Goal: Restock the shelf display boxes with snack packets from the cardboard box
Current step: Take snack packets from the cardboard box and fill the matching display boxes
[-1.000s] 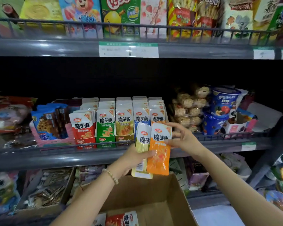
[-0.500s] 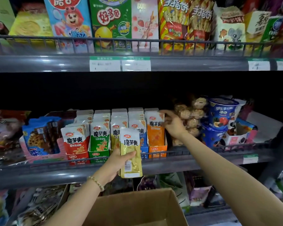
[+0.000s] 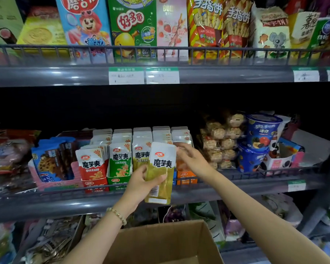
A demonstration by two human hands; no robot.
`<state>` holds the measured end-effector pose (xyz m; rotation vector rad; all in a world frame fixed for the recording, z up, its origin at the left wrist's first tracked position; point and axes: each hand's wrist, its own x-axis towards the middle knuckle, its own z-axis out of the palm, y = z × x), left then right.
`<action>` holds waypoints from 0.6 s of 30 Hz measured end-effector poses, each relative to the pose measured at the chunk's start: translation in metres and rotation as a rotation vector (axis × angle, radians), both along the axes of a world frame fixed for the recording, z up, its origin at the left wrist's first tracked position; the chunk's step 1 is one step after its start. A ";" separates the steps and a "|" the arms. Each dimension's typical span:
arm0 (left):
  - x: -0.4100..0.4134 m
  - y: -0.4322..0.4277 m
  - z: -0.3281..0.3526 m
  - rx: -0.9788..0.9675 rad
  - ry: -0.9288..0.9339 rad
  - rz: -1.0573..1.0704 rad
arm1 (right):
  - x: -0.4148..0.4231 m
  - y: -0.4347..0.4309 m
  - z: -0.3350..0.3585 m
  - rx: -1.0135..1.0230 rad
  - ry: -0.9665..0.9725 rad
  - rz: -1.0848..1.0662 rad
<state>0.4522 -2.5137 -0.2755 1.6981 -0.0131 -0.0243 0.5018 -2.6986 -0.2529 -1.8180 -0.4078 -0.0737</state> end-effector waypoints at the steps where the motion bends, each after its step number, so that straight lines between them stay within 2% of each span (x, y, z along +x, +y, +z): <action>1: -0.002 -0.001 0.002 -0.002 -0.009 -0.006 | -0.007 0.006 0.002 0.083 0.071 0.049; 3: -0.005 -0.002 0.006 0.000 -0.038 -0.011 | -0.016 0.010 0.005 0.220 0.156 0.051; 5: -0.008 0.000 0.009 0.005 -0.069 -0.006 | -0.020 0.012 0.007 0.257 0.183 0.075; 9: -0.015 0.005 0.015 0.077 -0.112 -0.010 | -0.030 0.023 0.008 0.098 0.080 0.066; 11: -0.023 0.003 0.016 0.206 -0.232 0.023 | -0.032 0.031 0.009 0.175 0.058 0.005; 13: -0.031 0.000 0.016 0.496 -0.364 0.067 | -0.034 0.039 0.008 0.268 0.043 -0.038; 15: -0.035 -0.002 0.011 0.784 -0.423 0.081 | -0.038 0.049 0.009 0.275 0.007 -0.065; 16: -0.036 -0.003 0.009 0.815 -0.443 0.075 | -0.040 0.053 0.009 0.268 -0.008 -0.062; 18: -0.036 0.000 0.006 0.714 -0.488 0.050 | -0.044 0.060 0.011 0.245 -0.011 -0.017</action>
